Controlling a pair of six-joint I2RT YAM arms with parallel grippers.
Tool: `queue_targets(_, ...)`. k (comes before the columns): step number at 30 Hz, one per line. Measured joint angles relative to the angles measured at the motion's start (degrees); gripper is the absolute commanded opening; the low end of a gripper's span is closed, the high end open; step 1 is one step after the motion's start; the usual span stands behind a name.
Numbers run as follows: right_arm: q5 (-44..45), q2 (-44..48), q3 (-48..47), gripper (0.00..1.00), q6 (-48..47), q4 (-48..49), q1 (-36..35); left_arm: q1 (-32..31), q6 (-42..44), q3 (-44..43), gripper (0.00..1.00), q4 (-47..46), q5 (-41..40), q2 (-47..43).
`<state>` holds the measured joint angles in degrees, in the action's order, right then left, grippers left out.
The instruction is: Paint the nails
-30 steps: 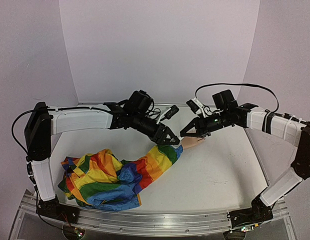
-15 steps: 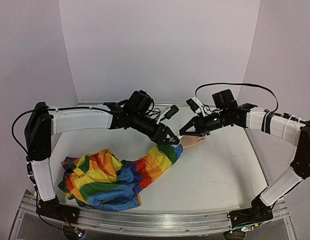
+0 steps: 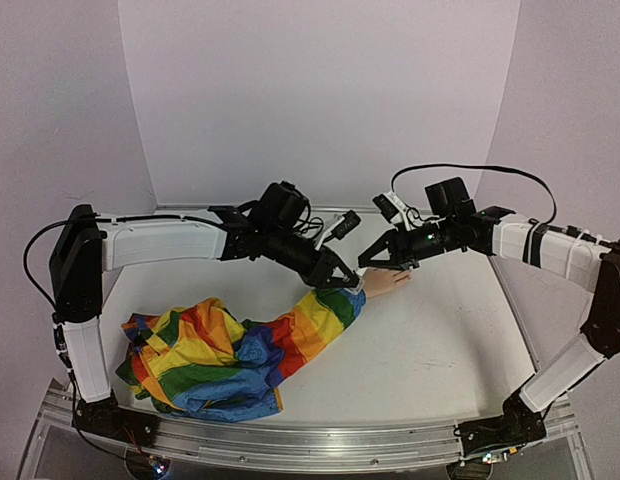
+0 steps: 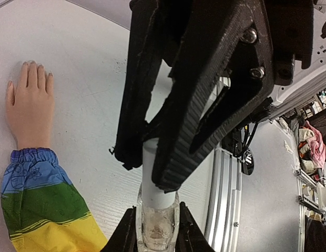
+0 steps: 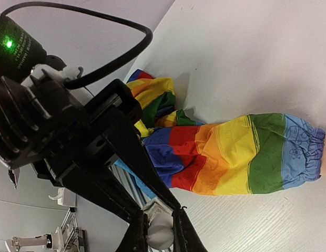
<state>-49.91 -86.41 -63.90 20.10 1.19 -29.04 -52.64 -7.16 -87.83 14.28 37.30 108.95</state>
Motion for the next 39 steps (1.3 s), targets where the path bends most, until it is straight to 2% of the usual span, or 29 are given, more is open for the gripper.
queue_targets(6,1.14,-0.04,0.0,0.01,0.76,0.59,0.0,-0.2,1.16,0.13,0.0,-0.35,-2.69,-0.15)
queue_targets(11,1.81,-0.04,0.0,0.33,1.53,1.38,0.0,-0.57,2.67,0.35,0.0,-0.42,-5.55,-0.79)
queue_targets(13,1.88,-0.04,0.0,0.4,2.23,1.38,0.0,-0.66,2.89,0.55,0.0,-0.33,-7.17,-1.09)
queue_targets(20,1.95,-0.31,-0.24,0.42,2.56,1.49,-0.04,-0.15,3.26,0.74,0.0,-0.31,-9.46,-1.27)
queue_targets(25,1.95,-2.21,-0.94,0.39,2.75,1.97,-0.31,-0.17,3.3,0.98,0.0,-0.26,-9.51,-1.29)
queue_targets(29,1.95,-3.69,-1.64,0.27,3.13,2.16,-0.46,-0.17,3.32,0.98,0.0,-0.28,-9.44,-1.31)
queue_targets(31,1.97,-4.07,-1.9,0.17,3.28,2.4,-0.52,-0.17,3.34,0.98,0.0,-0.28,-9.46,-1.31)
queue_targets(32,1.88,-4.22,-1.99,0.11,3.56,2.6,-0.55,-0.17,3.34,0.98,0.02,-0.31,-9.46,-1.31)
queue_targets(34,1.79,-4.33,-2.12,0.0,3.34,2.91,-0.63,-0.17,3.3,0.98,0.2,-0.17,-9.44,-1.31)
queue_targets(36,2.12,-4.35,-2.12,0.0,3.48,3.04,-0.63,-0.07,3.1,0.98,0.34,-0.02,-9.46,-1.31)
queue_targets(39,2.14,-4.35,-2.12,0.0,3.87,3.65,-0.63,-0.04,2.97,0.98,0.39,-0.28,-9.38,-1.31)
